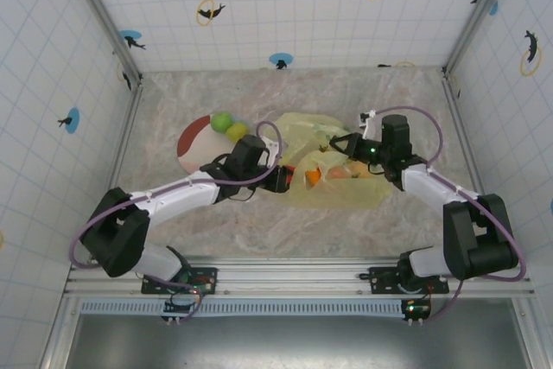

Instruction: Place the fruits into the plastic bag

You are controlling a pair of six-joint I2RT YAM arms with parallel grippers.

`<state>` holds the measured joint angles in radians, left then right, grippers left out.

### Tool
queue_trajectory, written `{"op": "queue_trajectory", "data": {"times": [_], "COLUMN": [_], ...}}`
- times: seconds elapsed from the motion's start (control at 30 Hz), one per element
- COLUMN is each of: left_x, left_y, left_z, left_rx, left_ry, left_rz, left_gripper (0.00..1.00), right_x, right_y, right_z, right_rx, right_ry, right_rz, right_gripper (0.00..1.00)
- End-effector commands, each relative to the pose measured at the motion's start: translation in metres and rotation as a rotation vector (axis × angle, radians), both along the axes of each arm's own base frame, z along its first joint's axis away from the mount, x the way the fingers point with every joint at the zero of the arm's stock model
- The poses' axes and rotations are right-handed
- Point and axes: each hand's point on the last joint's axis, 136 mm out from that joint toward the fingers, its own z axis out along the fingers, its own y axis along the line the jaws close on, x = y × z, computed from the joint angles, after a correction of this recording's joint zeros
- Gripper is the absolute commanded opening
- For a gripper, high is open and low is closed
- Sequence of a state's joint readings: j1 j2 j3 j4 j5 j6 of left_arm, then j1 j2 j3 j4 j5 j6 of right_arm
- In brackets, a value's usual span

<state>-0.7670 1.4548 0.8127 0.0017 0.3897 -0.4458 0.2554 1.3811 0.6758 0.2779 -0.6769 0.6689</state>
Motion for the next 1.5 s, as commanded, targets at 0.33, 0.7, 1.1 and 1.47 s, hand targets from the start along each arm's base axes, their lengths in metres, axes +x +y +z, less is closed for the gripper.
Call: {"op": "queue_trajectory", "data": {"times": [0.33, 0.7, 1.1, 1.47], "left_x": [0.001, 0.013, -0.022, -0.017], "left_y": [-0.056, -0.078, -0.111, -0.124], "left_z": [0.021, 0.04, 0.007, -0.013], "left_rx": [-0.094, -0.154, -0.128, -0.118], "left_ry": [-0.054, -0.11, -0.051, -0.02], "left_rz": [-0.13, -0.163, -0.302, -0.264], "left_gripper": [0.5, 0.51, 0.54, 0.59], "right_x": [0.001, 0.0, 0.002, 0.002], "right_y": [0.003, 0.003, 0.005, 0.004], "right_z": [0.003, 0.001, -0.003, -0.006], "right_rx": [-0.005, -0.008, -0.003, -0.011], "right_ry": [-0.016, -0.014, -0.001, 0.004], "right_rz": [0.005, 0.007, 0.008, 0.006], "right_gripper": [0.0, 0.0, 0.0, 0.0]}}
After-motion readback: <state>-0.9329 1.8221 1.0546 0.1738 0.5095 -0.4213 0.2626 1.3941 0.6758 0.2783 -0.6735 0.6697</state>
